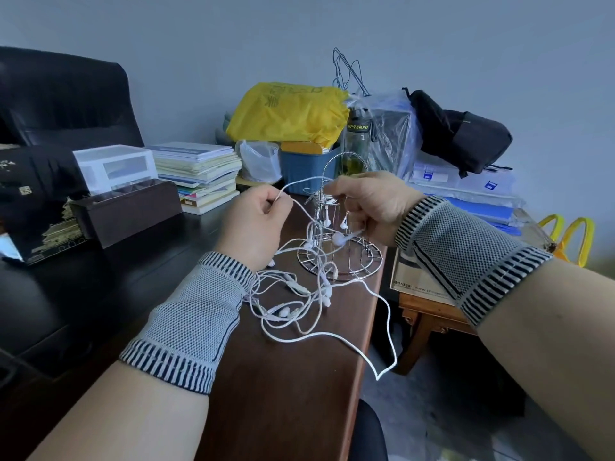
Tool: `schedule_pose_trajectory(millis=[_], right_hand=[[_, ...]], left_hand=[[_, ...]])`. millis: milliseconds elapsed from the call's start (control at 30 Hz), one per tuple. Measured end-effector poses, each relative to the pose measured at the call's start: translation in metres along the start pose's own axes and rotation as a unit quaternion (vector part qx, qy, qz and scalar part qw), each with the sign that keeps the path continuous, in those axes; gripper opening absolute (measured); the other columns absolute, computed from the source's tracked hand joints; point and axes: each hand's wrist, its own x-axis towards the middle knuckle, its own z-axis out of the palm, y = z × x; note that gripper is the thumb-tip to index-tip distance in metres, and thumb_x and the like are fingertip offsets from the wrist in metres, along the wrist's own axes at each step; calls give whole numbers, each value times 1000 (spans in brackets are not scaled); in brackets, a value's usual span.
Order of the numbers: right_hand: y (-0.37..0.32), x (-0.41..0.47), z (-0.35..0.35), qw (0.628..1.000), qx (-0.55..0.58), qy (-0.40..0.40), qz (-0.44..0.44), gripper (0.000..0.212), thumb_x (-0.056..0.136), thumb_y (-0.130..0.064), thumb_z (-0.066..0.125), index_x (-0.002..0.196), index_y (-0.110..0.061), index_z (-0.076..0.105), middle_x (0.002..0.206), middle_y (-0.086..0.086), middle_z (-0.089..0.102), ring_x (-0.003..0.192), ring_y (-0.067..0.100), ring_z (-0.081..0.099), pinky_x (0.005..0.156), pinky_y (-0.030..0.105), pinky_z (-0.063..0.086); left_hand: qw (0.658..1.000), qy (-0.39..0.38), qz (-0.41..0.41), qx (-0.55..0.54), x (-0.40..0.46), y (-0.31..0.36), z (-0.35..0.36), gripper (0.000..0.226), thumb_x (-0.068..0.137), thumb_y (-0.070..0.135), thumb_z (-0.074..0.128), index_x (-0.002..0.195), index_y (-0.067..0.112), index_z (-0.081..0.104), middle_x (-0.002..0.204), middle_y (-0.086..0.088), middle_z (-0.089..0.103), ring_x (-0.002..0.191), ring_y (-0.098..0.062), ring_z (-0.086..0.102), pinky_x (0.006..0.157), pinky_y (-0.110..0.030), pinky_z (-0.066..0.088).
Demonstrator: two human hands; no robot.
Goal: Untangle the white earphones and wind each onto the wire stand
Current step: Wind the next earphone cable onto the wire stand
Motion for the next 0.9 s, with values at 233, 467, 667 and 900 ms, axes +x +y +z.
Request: schedule_pose_trajectory(millis=[233,467,667,900], right_hand=[[0,-4,-6,999,25,12,45,22,81,3,59,70,-11,46,51,1,34,46,13,36,46,28,48],[4,-3,9,993,99,15,63,33,81,15,49,59,-8,40,51,4,36,35,10,45,37,20,47],[6,-1,-5,994,-73,45,60,18,82,2,56,67,-7,54,61,4,45,42,10,27,38,18,23],[12,-6,1,987,-146,-65,25,18,77,-8,77,94,-5,73,47,-1,39,37,12,36,37,19,32]], left_hand=[[1000,18,-2,-12,4,-4,-4,17,96,28,58,82,20,65,63,1,60,53,-10,47,54,-29,37],[1000,-16,9,-10,1,-8,5,21,95,30,58,76,24,63,64,-1,62,56,-16,49,59,-33,41],[999,1,-3,-35,4,-10,3,17,95,28,59,82,20,67,73,-5,69,66,-18,57,66,-34,45],[990,-41,-1,-135,6,-14,6,21,95,26,58,74,24,62,46,14,43,47,-8,34,50,-28,27]])
